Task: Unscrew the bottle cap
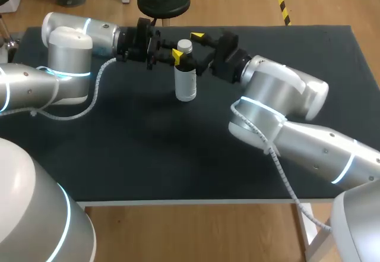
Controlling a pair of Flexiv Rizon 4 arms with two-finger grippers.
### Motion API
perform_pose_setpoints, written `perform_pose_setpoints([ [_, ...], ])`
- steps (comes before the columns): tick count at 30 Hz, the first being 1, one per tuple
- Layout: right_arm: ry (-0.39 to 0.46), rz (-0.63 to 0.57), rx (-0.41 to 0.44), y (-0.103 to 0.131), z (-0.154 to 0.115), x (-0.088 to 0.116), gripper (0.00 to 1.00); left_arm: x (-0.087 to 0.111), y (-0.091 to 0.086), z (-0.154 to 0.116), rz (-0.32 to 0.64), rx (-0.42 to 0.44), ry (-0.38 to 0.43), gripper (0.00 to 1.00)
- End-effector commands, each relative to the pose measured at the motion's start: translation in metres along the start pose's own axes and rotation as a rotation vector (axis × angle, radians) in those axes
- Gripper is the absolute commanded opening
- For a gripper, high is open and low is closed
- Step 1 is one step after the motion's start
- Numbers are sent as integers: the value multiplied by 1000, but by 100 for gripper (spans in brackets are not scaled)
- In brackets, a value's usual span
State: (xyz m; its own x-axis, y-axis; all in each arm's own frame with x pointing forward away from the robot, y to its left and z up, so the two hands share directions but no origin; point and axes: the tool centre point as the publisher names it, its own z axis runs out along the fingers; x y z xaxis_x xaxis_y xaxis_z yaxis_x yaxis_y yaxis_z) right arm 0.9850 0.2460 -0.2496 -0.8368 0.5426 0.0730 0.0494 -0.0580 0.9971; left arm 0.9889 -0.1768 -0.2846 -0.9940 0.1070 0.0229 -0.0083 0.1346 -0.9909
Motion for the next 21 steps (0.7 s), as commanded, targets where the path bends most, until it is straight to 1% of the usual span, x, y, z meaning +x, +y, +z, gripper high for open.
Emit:
perform_pose_setpoints([
  [1,14,2,11,1,0,-2,46,-2,1,-1,0,1,6,0],
  [3,21,4,13,1,0,-2,41,-2,1,-1,0,1,6,0],
  [6,27,6,16,0,1,-2,26,-2,1,-1,0,1,6,0],
  [9,31,7,17,0,2,-2,19,-2,1,-1,0,1,6,0],
  [10,33,7,17,0,2,-2,7,-2,1,-1,0,1,6,0],
  [11,34,7,17,0,2,-2,0,-2,1,-1,0,1,6,0],
  [21,52,9,24,-1,1,-3,0,-2,1,-1,0,1,6,0],
])
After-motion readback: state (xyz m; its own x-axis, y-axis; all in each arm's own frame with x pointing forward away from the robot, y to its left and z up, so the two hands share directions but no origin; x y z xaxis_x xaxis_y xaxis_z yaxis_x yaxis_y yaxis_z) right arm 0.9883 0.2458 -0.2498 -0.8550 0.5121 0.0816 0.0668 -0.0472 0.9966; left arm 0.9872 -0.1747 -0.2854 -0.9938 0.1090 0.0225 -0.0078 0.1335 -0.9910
